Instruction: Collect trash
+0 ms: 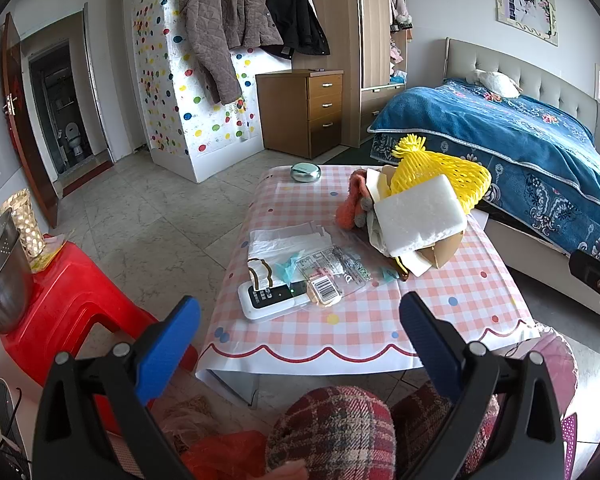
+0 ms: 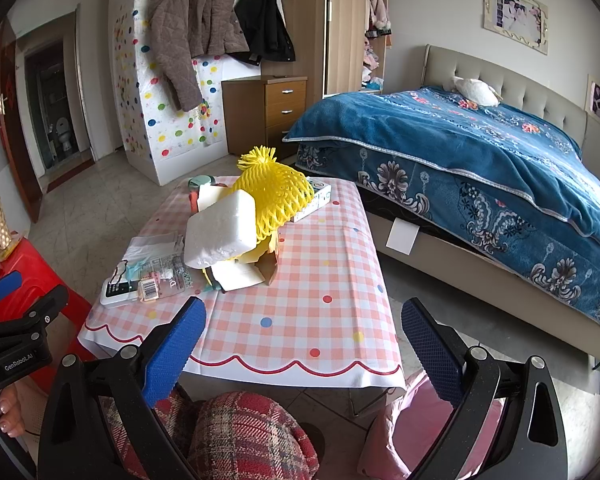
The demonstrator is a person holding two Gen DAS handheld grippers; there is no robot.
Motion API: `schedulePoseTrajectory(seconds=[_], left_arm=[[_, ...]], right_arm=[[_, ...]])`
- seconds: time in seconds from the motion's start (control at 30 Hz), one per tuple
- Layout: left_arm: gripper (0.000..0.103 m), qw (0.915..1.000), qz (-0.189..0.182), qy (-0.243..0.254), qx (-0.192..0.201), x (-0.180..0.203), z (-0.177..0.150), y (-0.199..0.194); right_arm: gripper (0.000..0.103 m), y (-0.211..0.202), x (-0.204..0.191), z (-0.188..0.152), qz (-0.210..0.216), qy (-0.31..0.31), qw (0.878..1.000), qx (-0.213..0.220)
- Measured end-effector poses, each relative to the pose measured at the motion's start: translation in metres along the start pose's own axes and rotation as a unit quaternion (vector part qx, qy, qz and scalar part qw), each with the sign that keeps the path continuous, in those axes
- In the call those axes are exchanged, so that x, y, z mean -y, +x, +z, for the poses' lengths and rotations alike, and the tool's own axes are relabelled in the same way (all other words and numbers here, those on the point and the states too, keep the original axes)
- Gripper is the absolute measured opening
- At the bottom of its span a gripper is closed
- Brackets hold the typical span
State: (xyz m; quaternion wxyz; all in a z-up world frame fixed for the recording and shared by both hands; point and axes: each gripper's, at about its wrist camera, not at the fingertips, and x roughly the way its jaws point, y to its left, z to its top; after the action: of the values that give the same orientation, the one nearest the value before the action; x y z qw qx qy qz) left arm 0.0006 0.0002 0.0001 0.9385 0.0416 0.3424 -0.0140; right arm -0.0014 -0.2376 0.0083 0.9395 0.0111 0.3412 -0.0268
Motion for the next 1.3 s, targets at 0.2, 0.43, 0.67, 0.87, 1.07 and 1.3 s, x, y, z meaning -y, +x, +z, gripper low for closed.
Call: schedulePoseTrajectory(seconds=[0.2, 0.43, 0.67, 0.87, 1.07, 1.3], left_arm=[[0.097, 1.0000, 0.000, 0.000, 0.000, 0.0000, -0.0002, -0.0003], [0.097, 1.0000, 0.001, 0.000, 0.001, 0.0001, -0.0003, -0.0004], [0.097, 1.0000, 0.001, 0.000, 0.001, 0.0001, -0.0003, -0.0005], [0.097, 1.0000, 0.001, 0.000, 0.001, 0.0001, -0.0003, -0.0005], [0.097, 1.0000, 0.001, 0.000, 0.001, 0.0001, -0.0004, -0.0005], [0.097, 1.0000, 0.001, 0.000, 0.001, 0.0002, -0.0004, -0.0006]], right_arm=[[0.097, -0.0002, -0.0003, -0.0004, 0.000, 0.000, 1.000, 0.000], [0.097, -0.0007, -0.0008, -0.0006, 0.000, 0.001, 1.000, 0.001], [0.097, -0.0014, -0.0002, -0.0005, 0.000, 0.001, 1.000, 0.000], [0.097, -0.0011, -0.0005, -0.0006, 0.000, 0.001, 1.000, 0.000], [0.097, -0.0005, -0.0012, -0.0007, 0.000, 0.002, 1.000, 0.000], [0.097, 0.0010, -0.0018, -0.0012, 0.000, 0.002, 1.000, 0.000]])
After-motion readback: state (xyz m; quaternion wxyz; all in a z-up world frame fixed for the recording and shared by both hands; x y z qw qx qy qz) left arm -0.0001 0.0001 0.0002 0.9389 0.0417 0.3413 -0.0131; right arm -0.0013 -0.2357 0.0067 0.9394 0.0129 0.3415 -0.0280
